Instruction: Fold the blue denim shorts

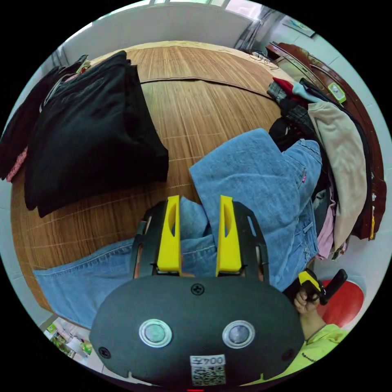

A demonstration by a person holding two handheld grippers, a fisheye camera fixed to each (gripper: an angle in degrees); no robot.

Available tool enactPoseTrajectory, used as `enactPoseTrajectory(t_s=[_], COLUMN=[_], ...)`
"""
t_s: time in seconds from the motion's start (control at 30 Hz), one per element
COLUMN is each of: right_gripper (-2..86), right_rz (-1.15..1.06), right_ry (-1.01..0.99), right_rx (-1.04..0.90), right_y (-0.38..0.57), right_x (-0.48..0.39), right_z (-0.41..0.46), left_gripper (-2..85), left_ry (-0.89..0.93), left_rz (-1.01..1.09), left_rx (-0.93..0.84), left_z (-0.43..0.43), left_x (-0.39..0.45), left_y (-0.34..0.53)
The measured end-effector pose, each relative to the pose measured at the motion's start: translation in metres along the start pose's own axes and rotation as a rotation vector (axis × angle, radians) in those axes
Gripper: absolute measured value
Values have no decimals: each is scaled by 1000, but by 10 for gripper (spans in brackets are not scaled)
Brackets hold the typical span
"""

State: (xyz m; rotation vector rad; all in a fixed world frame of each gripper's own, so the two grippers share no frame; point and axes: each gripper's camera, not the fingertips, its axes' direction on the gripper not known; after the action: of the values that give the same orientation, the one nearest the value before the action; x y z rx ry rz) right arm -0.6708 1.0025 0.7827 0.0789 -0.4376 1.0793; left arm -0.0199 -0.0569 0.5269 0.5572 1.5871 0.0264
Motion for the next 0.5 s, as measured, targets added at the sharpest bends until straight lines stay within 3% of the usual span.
enactPoseTrajectory(t_s=[0.23,0.5], right_gripper=[-7,-7], right_rz=[30,36], right_ry=[-34,-40], right_rx=[2,17], right_y=[15,39], right_x=[17,17], right_z=[-8,-18], left_gripper=[73,12], left_ry=[69,431], left_rz=[45,-4], left_rx=[-69,249], left_z=[14,-92], left_x=[4,-10], left_y=[-27,-4])
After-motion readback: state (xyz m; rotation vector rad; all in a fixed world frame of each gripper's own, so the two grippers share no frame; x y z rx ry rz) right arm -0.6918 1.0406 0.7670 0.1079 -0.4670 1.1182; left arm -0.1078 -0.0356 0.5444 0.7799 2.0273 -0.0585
